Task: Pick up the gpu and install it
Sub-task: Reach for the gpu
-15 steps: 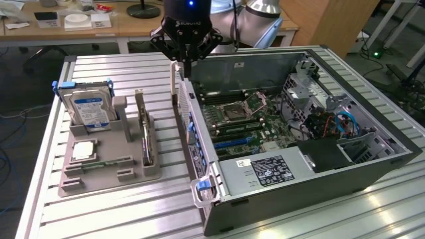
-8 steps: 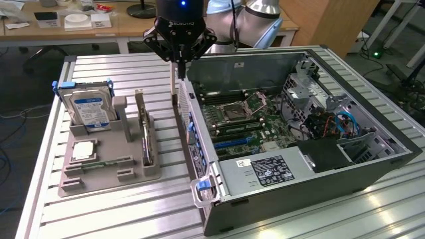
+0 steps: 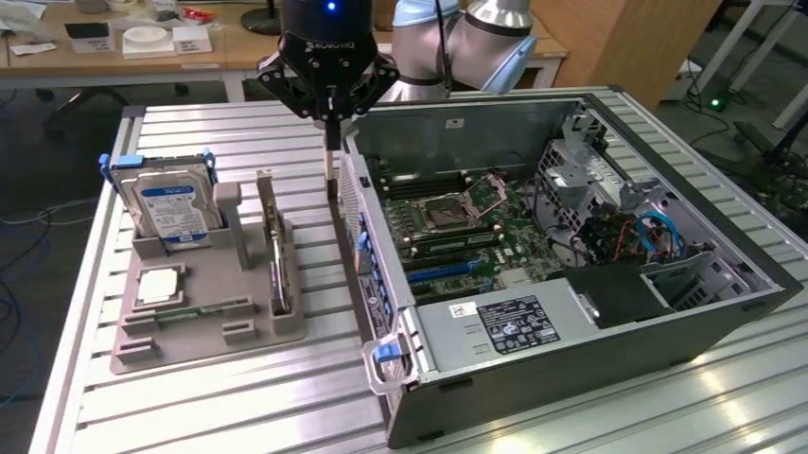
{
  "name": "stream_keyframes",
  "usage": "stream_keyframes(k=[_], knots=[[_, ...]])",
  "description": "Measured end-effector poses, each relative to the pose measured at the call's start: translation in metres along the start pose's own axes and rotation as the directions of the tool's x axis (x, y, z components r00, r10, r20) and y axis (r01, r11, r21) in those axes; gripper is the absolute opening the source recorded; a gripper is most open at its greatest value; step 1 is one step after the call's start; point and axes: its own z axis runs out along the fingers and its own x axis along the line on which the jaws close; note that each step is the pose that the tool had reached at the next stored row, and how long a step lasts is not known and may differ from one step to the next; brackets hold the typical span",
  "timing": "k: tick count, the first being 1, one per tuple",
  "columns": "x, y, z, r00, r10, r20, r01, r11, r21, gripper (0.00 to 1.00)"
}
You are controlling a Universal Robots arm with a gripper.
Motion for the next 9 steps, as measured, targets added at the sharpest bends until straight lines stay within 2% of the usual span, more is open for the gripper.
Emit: stream_keyframes(k=[9], knots=[[0.014, -0.0017, -0.0003, 1.0000, 0.000, 0.0000, 0.000, 1.0000, 0.0000, 0.10]])
